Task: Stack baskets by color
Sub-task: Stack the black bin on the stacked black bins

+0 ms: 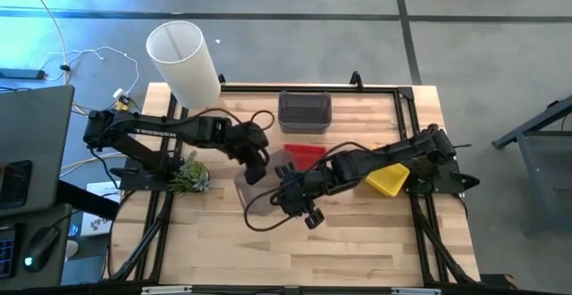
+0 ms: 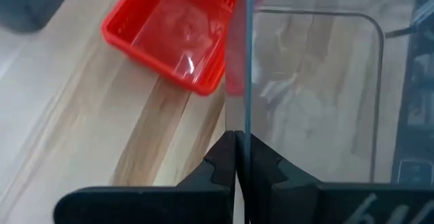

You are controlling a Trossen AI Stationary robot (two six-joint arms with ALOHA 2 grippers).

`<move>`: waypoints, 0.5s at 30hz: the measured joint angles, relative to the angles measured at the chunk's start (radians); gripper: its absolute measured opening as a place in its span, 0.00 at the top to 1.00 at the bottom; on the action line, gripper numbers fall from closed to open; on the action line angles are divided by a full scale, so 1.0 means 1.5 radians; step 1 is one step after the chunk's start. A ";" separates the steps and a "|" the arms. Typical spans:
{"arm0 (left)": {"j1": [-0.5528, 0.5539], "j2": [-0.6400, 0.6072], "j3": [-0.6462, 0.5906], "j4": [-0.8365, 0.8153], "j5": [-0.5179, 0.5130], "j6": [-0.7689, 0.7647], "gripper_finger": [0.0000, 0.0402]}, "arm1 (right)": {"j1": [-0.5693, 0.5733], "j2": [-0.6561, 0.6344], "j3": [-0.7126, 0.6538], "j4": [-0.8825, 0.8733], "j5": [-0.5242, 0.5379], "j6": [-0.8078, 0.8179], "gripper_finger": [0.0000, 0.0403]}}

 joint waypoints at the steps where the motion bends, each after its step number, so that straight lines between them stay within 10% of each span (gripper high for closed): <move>1: 0.002 0.000 0.000 0.009 0.000 0.000 1.00 | -0.002 0.001 0.000 0.000 0.000 0.000 0.64; 15: 0.016 -0.001 0.000 0.033 -0.053 0.018 1.00 | -0.057 0.058 0.001 -0.063 -0.038 0.038 0.64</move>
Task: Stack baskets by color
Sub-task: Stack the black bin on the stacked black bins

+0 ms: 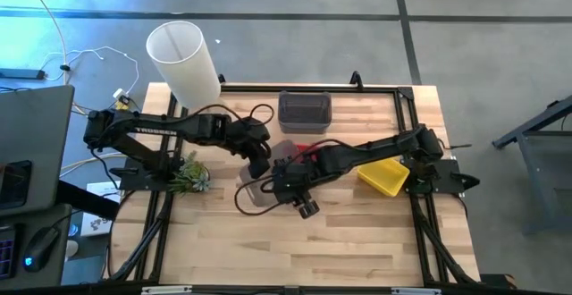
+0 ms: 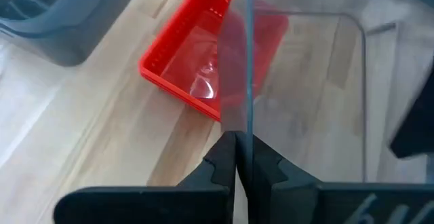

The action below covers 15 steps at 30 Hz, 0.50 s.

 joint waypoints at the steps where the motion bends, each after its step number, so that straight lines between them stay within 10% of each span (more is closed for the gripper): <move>1: 0.004 0.000 0.000 0.000 0.000 0.003 1.00 | -0.005 0.007 0.000 -0.012 -0.008 0.007 0.64; 15: 0.009 0.000 0.000 0.002 -0.003 0.052 1.00 | -0.011 0.032 0.000 -0.048 0.010 0.048 0.97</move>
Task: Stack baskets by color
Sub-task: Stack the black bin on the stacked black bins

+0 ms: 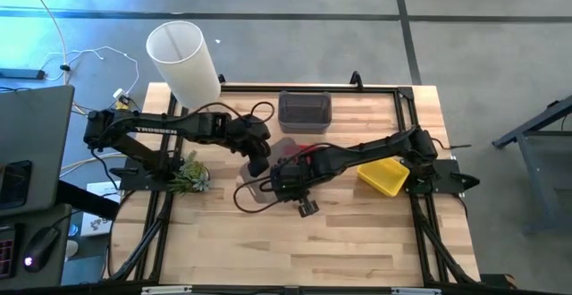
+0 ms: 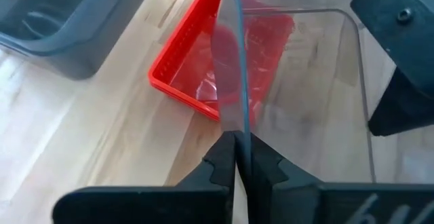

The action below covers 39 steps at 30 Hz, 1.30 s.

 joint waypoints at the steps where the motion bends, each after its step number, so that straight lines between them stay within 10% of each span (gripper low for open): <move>1: 0.000 0.000 0.000 0.000 -0.003 0.003 0.99 | 0.002 0.000 0.000 0.001 0.004 0.001 0.98; 20: -0.001 0.000 0.019 -0.017 -0.006 0.057 0.67 | 0.022 0.000 0.000 -0.030 0.055 0.152 1.00; 39: 0.001 -0.076 0.098 -0.180 -0.095 0.145 0.66 | 0.040 -0.012 0.000 -0.090 0.184 0.277 1.00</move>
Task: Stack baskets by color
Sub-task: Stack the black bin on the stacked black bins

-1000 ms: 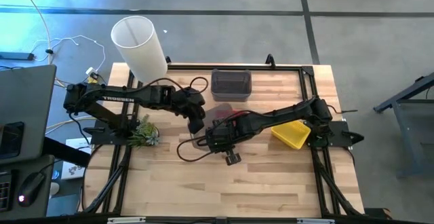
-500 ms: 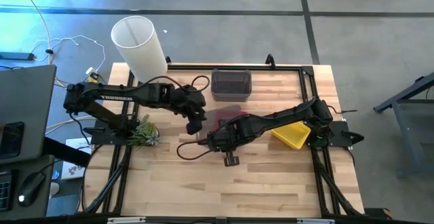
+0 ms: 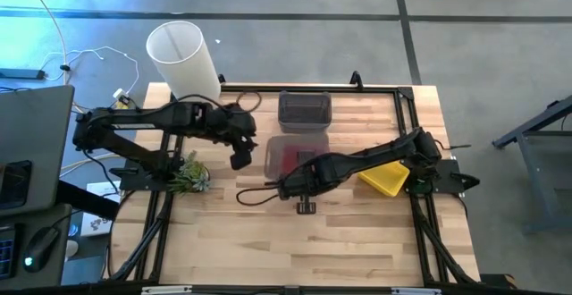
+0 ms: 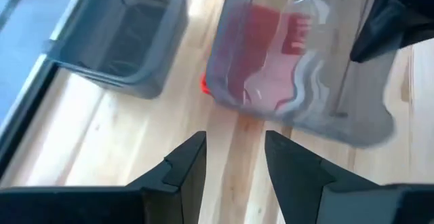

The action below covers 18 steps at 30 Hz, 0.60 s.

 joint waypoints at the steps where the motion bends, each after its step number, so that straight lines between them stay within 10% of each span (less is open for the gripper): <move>1: 0.002 -0.007 0.000 -0.002 -0.001 0.000 0.66 | 0.000 -0.003 0.000 -0.011 0.012 0.009 1.00; 18: 0.009 -0.221 -0.138 0.038 0.027 0.007 0.67 | -0.013 -0.043 0.000 -0.205 0.228 0.112 1.00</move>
